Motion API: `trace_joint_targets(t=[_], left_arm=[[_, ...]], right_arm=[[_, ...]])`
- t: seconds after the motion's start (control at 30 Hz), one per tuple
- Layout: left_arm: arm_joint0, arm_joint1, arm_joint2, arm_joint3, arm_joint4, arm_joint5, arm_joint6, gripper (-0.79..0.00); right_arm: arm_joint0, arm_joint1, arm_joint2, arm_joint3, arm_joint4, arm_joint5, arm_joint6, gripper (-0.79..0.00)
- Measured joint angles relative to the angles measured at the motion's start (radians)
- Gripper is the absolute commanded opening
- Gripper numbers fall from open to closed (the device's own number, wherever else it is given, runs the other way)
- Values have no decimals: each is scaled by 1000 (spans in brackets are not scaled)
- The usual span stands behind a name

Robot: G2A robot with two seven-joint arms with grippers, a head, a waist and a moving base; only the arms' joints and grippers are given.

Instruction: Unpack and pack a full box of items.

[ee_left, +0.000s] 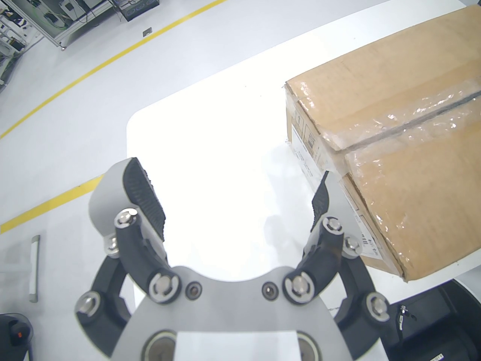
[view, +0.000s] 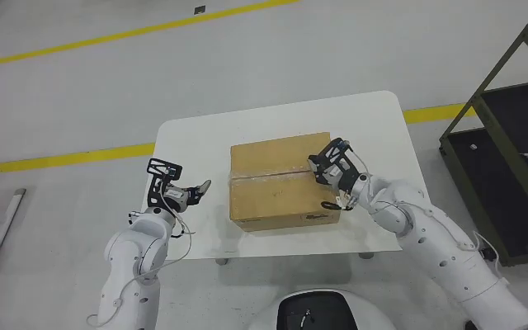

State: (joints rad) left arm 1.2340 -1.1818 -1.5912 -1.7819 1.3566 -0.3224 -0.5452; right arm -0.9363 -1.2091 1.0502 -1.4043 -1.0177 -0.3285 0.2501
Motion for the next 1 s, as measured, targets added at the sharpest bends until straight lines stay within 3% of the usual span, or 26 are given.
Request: trace_joint_targets(t=[0.17,0.37,0.53,0.77,0.87,0.93,0.97,1.0], left_arm=[[0,0,0,0,0,0,0,0],[0,0,0,0,0,0,0,0],[5,-1,-4,-6,-18,15,18,0],[52,-7,-60,-85,-163,120,124,0],[76,-7,-68,-111,-200,125,109,0],[82,-6,-69,-121,-200,121,91,0],[82,-6,-69,-121,-200,121,91,0],[81,-6,-69,-120,-199,121,92,0]], right_arm=[[6,-3,7,15,9,-5,-22,-785],[-32,8,107,-92,46,42,-94,-785],[-155,31,252,-256,20,131,-122,-785],[-369,54,432,-432,38,163,-93,-785],[-447,57,484,-480,47,185,-96,-785],[-483,57,507,-495,58,208,-94,-71],[-489,57,510,-496,64,214,-92,-778],[-490,57,511,-496,67,216,-91,-768]])
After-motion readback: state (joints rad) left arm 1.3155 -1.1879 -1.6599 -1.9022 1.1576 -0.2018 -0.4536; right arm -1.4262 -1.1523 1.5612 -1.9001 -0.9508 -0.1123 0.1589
